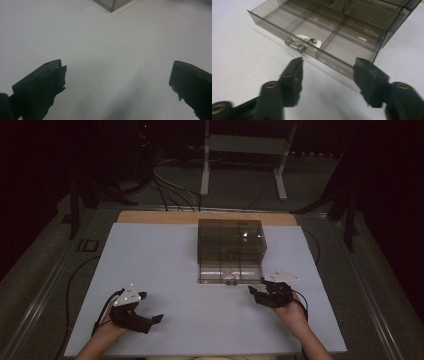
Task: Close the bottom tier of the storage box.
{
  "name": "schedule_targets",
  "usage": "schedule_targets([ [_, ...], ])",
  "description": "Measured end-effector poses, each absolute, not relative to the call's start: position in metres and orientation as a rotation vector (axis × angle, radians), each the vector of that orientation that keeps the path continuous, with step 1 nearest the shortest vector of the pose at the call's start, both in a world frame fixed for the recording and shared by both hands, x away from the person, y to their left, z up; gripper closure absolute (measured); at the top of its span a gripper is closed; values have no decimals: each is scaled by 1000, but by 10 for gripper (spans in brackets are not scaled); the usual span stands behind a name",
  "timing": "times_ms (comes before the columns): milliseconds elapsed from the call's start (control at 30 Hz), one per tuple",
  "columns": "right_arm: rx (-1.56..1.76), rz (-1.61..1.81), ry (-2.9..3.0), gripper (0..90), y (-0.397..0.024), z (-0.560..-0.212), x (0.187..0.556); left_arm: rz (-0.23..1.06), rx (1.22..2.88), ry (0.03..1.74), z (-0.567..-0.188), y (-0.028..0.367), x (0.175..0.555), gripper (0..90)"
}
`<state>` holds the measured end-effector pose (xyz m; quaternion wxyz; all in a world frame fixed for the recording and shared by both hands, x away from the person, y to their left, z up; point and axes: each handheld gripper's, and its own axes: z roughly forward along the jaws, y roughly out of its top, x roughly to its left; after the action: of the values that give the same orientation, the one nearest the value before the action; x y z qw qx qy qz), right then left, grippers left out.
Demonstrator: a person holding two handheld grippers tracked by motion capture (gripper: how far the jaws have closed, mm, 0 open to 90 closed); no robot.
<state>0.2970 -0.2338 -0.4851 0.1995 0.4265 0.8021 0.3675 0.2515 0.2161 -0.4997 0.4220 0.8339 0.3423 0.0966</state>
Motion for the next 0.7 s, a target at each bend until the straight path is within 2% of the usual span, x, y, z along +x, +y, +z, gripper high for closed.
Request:
schedule_targets([
  [233,1179,987,2291,641,-231,-492,296,245,2090,860,-500,216,252,0],
  [567,1135,950,2333,817,-221,-499,301,247,2095,861,-500,216,252,0],
  [700,1124,950,2350,856,-219,-500,304,249,2092,865,-500,216,252,0],
])
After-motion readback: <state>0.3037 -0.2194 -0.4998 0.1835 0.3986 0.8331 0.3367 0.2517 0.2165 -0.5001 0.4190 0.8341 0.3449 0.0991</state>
